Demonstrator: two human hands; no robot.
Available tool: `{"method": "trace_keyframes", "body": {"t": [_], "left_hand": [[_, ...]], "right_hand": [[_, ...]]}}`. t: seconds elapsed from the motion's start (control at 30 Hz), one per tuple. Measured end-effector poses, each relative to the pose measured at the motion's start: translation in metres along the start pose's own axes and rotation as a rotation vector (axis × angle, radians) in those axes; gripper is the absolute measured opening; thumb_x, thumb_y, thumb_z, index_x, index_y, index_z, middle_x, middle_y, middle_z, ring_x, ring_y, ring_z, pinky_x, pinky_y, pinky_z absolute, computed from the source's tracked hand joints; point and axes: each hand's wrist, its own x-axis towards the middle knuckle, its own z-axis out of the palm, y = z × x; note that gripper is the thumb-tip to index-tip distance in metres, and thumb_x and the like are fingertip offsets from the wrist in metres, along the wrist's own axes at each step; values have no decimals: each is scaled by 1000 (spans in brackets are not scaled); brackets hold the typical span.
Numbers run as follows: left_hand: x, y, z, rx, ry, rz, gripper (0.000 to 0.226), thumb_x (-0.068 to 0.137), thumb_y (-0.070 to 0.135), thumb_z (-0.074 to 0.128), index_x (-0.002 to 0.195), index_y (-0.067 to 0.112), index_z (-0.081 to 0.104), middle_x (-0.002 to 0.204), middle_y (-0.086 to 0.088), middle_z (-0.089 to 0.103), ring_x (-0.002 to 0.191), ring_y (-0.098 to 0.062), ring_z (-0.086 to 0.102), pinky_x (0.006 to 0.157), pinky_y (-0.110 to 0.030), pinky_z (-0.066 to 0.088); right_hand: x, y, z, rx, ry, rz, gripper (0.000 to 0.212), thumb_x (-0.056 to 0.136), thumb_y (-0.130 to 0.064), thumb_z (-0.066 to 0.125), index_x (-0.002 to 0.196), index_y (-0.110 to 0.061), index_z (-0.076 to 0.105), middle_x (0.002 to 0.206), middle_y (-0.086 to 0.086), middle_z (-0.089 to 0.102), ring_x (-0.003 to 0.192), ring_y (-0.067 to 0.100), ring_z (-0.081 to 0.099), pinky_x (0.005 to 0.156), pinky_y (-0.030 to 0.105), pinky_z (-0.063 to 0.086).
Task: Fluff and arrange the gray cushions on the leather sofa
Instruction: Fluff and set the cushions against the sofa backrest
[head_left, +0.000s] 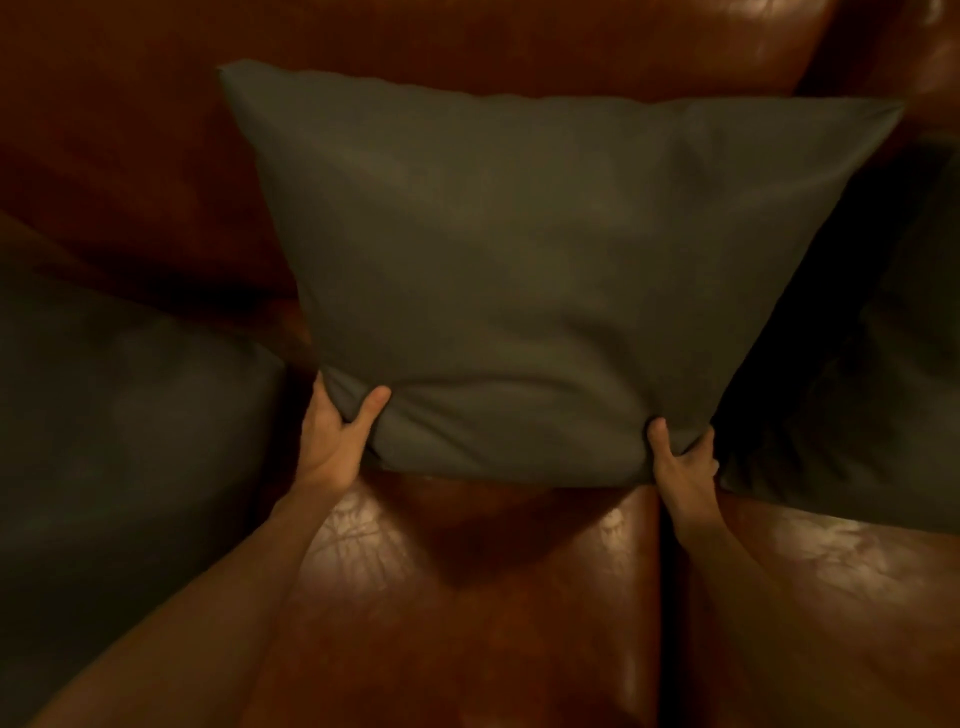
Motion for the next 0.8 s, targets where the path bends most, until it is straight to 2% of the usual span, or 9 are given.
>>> {"method": "trace_keyframes", "body": {"t": [0.07,0.2,0.37,0.43,0.5,0.57,0.67,0.7,0.8], "left_hand": [[-3,5,3,6,88,3,70,87,43,64,145,16,36,140,-6,51,128,-22,46,102,-24,32],[-12,-4,3,61,170,-5,60,87,36,67,135,4,47,130,-17,57,121,-31,53,95,-26,36],[-18,-10,-2,68,41,-37,65,86,46,63,136,10,41,133,-11,54,121,-27,51,96,-28,37],[-19,-5,-10,31,-21,-20,74,82,56,58,141,15,37,138,-5,50,125,-22,47,99,-27,34],[-21,4,-17,-16,-44,15,84,78,63,50,147,20,31,145,0,43,132,-17,41,105,-25,30],[-15,22,-22,-105,-11,47,85,79,66,45,151,24,25,149,2,39,135,-15,38,111,-27,29],[12,72,-22,-272,85,89,75,90,63,40,150,21,29,149,2,40,135,-13,38,109,-24,29],[23,90,-22,-303,117,93,70,93,60,41,150,21,30,148,3,41,133,-11,39,108,-23,29],[39,127,-21,-356,164,64,74,86,68,49,147,27,34,142,8,45,124,-9,43,107,-28,32]], "right_hand": [[-1,-3,-2,-28,38,19,80,86,-52,63,150,-22,24,151,10,30,142,28,19,111,38,22],[-13,4,-1,-104,114,139,88,79,-65,62,148,-26,23,150,17,25,137,42,25,110,50,26],[-22,10,-6,-178,45,80,123,56,-92,52,149,-17,21,153,12,26,142,33,19,117,54,18],[-26,3,-11,-155,12,-4,118,61,-90,49,151,-17,23,153,6,30,143,27,24,118,49,21],[-29,-8,-16,-8,-7,-87,105,69,-83,47,151,-21,24,149,-4,35,139,15,33,112,30,29],[-27,-31,-19,87,-17,-122,94,77,-71,42,154,-21,17,153,-4,32,137,7,32,104,16,29],[-5,-79,-24,132,38,-169,81,89,-71,29,155,-25,16,160,-6,22,143,10,24,112,22,22],[3,-99,-25,162,50,-195,77,92,-70,29,155,-27,20,159,-7,24,144,12,26,114,26,23],[13,-146,-26,253,32,-186,89,78,-81,44,150,-29,34,149,-7,43,131,15,45,112,38,36]]}}
